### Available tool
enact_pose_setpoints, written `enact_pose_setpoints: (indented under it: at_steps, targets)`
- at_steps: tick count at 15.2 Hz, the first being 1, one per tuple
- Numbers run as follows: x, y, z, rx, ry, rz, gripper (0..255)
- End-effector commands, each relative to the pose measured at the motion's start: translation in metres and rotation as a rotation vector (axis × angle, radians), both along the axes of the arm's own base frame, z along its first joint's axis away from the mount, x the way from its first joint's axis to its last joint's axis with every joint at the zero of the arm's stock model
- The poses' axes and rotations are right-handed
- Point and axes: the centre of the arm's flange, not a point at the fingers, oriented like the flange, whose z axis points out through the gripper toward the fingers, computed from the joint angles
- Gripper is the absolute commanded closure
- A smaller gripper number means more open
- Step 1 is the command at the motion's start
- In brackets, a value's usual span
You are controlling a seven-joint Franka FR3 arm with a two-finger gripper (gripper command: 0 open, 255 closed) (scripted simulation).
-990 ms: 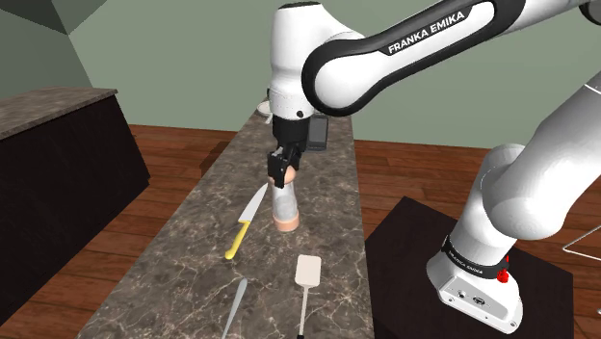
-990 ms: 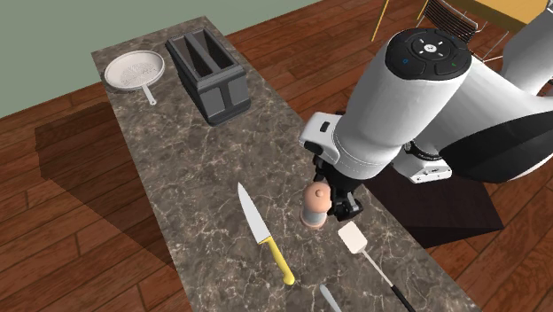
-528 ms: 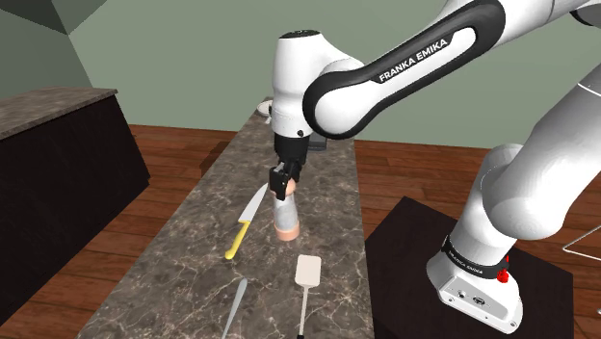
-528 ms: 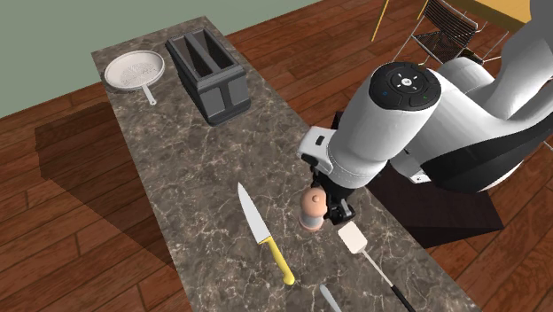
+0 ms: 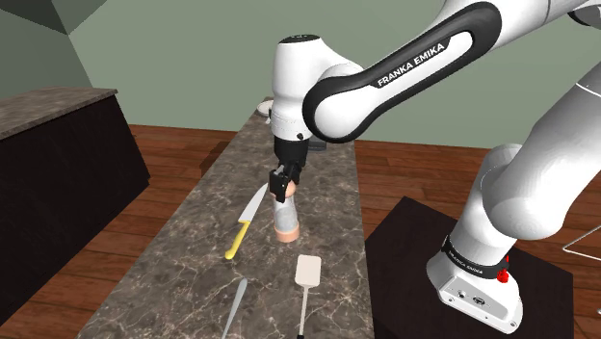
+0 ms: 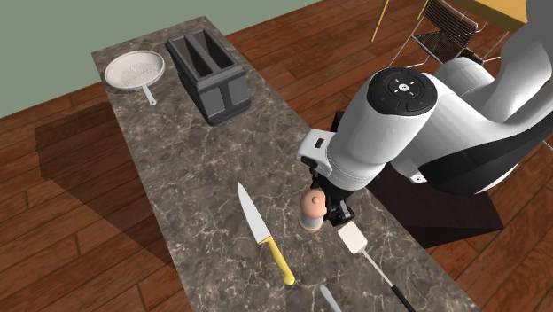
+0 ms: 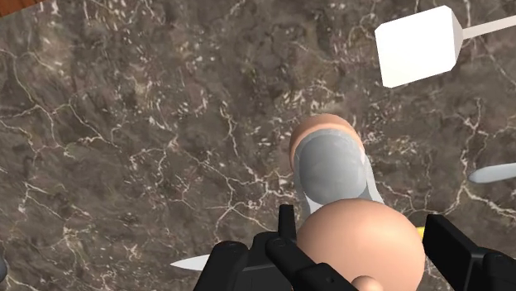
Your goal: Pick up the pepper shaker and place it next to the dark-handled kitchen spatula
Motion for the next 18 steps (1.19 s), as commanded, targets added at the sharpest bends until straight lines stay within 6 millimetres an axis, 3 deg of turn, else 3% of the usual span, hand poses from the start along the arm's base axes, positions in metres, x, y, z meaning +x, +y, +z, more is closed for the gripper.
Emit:
enact_pose_setpoints:
  at_steps: [1,6,10,18]
  targets:
    - [0.000,0.000,0.000,0.000,0.000,0.000,0]
    - [0.000,0.000,0.000,0.000,0.000,0.000,0]
    - [-0.004,-0.001,0.050,0.000,0.000,0.000,0]
    - [-0.004,-0.001,0.050,0.000,0.000,0.000,0]
